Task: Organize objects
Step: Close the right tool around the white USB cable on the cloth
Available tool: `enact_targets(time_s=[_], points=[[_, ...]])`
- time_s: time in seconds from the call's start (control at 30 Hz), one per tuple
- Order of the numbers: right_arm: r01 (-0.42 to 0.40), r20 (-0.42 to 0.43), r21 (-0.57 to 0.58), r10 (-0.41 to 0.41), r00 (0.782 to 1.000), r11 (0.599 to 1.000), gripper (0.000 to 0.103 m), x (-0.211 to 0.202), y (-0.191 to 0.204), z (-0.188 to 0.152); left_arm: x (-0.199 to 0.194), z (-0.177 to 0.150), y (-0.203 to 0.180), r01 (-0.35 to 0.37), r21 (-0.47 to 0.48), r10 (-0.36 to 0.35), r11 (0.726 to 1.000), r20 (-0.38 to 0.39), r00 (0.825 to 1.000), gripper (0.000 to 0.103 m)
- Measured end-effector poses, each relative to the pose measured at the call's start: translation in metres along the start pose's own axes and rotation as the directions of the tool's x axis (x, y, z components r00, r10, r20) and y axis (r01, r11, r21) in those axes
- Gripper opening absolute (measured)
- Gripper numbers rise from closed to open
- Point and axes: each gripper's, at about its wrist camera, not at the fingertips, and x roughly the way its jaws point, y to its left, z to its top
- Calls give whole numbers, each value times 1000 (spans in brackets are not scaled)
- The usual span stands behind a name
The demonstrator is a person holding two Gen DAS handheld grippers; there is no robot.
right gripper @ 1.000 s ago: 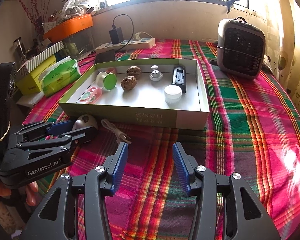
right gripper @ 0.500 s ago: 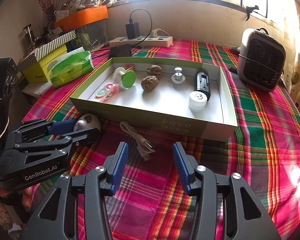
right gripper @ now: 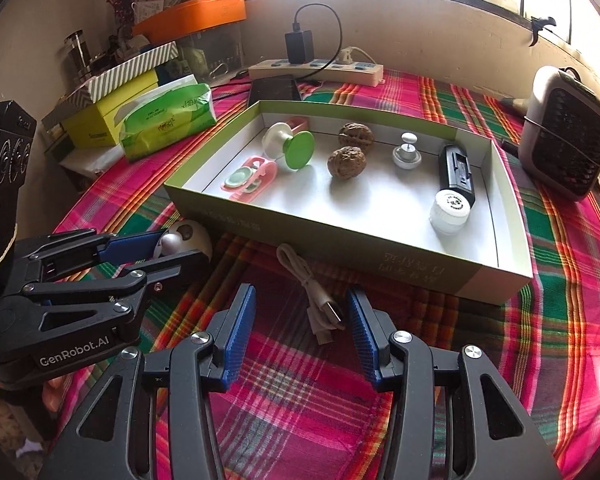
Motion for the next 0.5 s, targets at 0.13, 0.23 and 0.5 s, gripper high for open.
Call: enact_targets(time_s=[0.13, 0.23, 0.5], points=[[-6, -15, -9, 6, 1000, 1000, 48, 4, 3, -1, 0, 0, 1, 7, -2, -7, 1000, 0, 1000, 36], [10, -12, 2, -10, 1000, 1000, 48, 7, 2, 2, 0, 1, 1, 5, 1, -5, 1000, 1, 1000, 36], [58, -7, -40, -58, 998, 998, 48, 12, 7, 5, 0, 1, 3, 6, 0, -6, 1000, 4, 1000, 36]])
